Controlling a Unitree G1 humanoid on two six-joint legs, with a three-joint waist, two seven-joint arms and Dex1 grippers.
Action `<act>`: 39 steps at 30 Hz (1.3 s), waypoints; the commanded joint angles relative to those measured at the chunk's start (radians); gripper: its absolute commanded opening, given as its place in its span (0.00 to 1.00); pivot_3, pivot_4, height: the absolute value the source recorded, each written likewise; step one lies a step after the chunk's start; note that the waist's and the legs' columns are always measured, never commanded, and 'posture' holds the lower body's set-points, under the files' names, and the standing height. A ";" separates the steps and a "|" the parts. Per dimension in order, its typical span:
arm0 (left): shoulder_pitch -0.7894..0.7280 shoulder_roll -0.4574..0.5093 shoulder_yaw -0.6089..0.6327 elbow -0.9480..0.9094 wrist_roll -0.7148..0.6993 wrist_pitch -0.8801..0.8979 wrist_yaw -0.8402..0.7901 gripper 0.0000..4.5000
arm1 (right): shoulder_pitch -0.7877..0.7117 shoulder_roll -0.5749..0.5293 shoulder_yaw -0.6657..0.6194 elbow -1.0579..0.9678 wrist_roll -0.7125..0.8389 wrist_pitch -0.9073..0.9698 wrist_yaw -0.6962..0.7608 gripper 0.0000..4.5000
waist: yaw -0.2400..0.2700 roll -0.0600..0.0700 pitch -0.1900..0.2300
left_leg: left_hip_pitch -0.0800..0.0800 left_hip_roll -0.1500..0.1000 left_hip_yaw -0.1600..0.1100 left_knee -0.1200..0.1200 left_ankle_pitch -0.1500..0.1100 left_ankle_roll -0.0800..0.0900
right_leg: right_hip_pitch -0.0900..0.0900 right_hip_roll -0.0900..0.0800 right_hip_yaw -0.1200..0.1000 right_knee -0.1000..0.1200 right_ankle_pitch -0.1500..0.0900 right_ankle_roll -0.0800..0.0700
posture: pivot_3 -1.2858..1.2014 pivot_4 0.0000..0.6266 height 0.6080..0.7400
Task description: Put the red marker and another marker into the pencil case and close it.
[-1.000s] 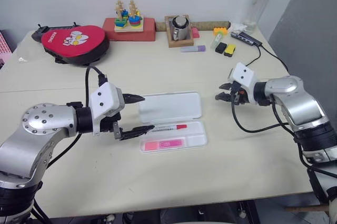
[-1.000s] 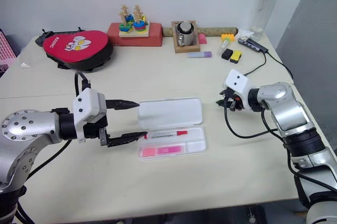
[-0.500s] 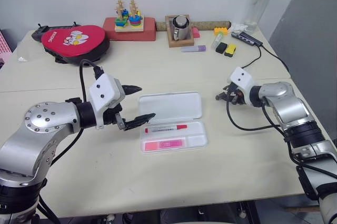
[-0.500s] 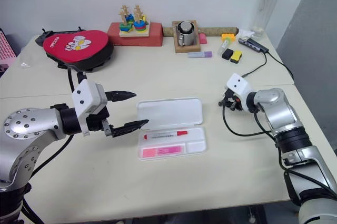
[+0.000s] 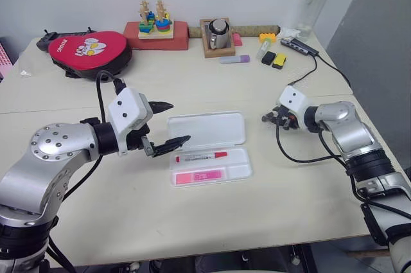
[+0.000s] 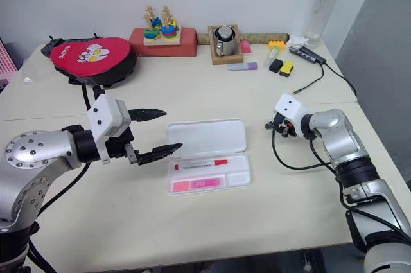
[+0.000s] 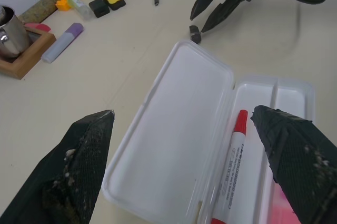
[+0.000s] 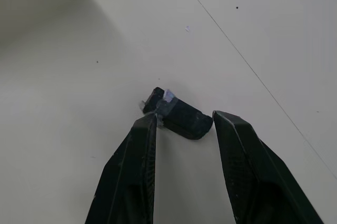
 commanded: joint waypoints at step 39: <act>-0.018 -0.036 -0.039 -0.020 0.012 -0.023 0.053 0.99 | -0.130 0.165 -0.062 0.281 -0.081 -0.180 -0.223 0.39 | -0.016 0.000 0.000 | 0.000 0.000 0.000 0.000 0.000 0.000 | 0.000 0.000 0.000 0.001 0.000 0.000 | 0.52 0.24 1.00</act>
